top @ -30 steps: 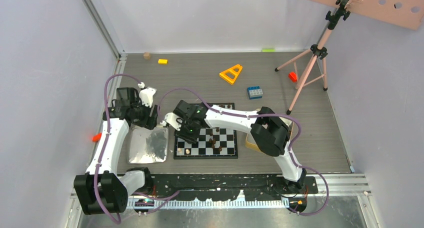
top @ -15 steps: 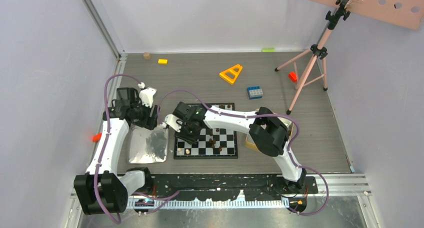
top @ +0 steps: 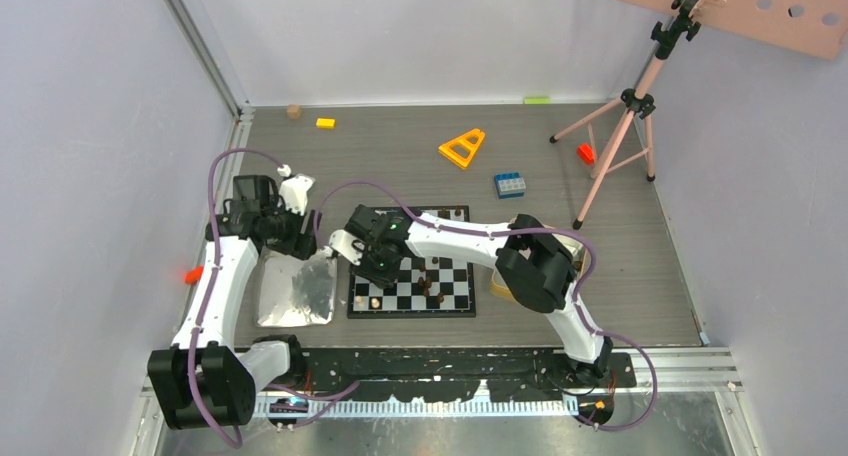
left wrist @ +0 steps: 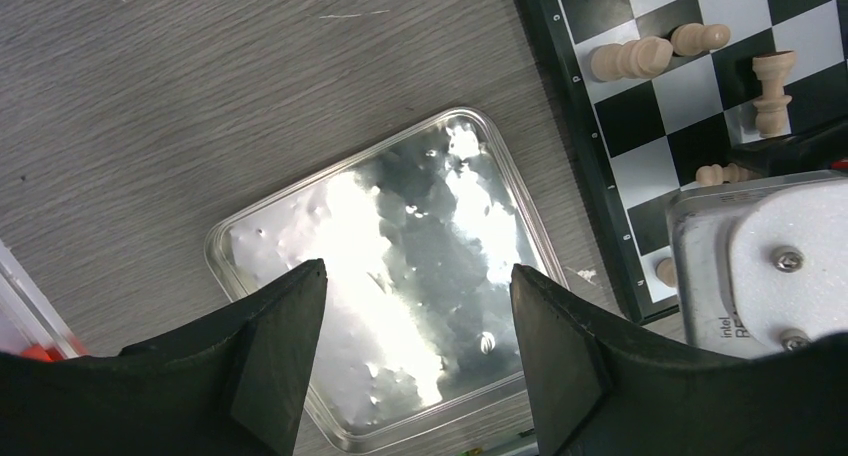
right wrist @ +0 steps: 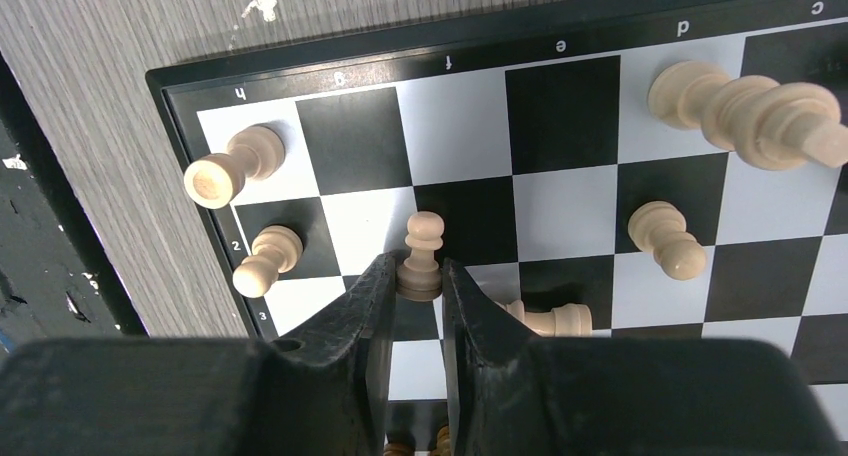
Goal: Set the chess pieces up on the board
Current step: Pick up the chess piece from the chessboard, then place the chess piece on the chessboard.
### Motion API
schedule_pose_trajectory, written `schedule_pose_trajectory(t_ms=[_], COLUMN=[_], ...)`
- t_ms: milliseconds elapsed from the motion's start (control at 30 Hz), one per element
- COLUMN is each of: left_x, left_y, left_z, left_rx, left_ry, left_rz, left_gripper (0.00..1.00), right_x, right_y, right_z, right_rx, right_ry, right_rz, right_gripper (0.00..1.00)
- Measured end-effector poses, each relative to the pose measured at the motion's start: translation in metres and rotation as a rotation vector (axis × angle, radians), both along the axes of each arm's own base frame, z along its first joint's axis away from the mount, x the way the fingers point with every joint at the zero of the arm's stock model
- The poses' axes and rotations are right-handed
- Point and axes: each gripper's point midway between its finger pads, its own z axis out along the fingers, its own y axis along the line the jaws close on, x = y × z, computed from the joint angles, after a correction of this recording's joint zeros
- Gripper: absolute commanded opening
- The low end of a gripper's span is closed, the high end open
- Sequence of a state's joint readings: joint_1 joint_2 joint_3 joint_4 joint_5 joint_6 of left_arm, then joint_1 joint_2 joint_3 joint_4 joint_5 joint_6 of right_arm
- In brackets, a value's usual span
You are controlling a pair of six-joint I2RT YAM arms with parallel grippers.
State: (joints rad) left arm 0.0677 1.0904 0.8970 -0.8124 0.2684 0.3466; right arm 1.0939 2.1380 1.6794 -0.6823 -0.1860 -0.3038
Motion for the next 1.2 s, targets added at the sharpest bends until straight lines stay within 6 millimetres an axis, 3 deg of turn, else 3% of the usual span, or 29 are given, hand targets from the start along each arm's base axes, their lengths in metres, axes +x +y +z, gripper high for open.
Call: schedule_pose_trajectory(t_ms=[167, 300, 400, 600, 800, 1000, 1200], left_x=[0.000, 0.000, 0.003, 0.013, 0.012, 0.010, 0.011], left_y=[-0.006, -0.015, -0.023, -0.049, -0.084, -0.114, -0.133], left_z=[0.001, 0.004, 0.012, 0.052, 0.098, 0.125, 0.121], left_rx=[-0.030, -0.075, -0.119, -0.256, -0.453, -0.678, -0.858], left_ry=[-0.002, -0.006, -0.022, -0.103, -0.163, -0.108, 0.052], left_rz=[-0.019, -0.039, -0.053, -0.125, -0.251, -0.357, -0.378], left_gripper=[0.70, 0.70, 0.70, 0.72, 0.75, 0.73, 0.66], right_x=[0.003, 0.011, 0.022, 0.048, 0.047, 0.043, 0.045], right_y=[-0.001, -0.001, -0.001, -0.017, -0.029, -0.038, -0.044], right_z=[0.003, 0.022, 0.050, 0.124, 0.172, 0.187, 0.190], right_rx=[-0.001, 0.031, 0.096, 0.249, 0.338, 0.365, 0.370], right_ry=[-0.004, 0.012, 0.024, -0.008, -0.048, -0.051, -0.046], right_rz=[-0.006, -0.022, -0.049, -0.109, -0.111, -0.109, -0.119], right_gripper=[0.12, 0.08, 0.06, 0.05, 0.04, 0.03, 0.03])
